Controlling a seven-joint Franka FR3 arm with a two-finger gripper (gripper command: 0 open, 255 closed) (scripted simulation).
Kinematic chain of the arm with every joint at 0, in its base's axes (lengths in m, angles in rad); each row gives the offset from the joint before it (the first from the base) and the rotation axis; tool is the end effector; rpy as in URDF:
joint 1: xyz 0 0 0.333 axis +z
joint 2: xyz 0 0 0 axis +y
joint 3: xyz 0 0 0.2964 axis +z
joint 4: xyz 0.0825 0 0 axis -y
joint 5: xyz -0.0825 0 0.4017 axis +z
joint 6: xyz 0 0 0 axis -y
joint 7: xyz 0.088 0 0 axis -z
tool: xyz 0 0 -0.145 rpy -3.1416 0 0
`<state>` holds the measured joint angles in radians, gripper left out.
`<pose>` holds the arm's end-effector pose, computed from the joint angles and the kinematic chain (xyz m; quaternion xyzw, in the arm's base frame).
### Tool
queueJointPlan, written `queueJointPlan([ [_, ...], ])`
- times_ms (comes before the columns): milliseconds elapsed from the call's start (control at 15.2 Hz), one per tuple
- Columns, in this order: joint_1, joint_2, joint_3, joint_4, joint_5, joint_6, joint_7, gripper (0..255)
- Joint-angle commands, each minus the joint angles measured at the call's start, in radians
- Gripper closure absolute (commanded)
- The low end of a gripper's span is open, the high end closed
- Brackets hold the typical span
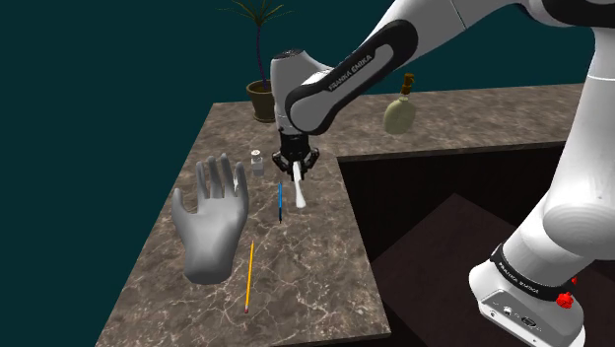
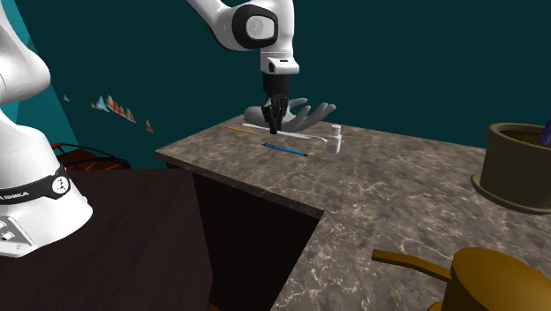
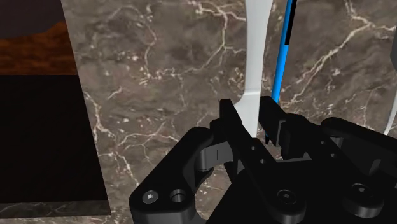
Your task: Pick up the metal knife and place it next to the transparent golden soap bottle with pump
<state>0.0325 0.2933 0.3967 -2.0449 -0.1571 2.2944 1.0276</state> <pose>0.5439 0.2419 0.2377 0.9680 -0.2510 -0.0045 0.0071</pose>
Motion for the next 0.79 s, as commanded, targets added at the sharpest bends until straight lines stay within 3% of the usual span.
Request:
queueJointPlan([
  [0,-0.004,-0.02,0.004,0.004,0.011,-0.022,-0.008,255],
  [726,-0.016,-0.102,0.019,0.058,0.059,-0.15,-0.041,255],
])
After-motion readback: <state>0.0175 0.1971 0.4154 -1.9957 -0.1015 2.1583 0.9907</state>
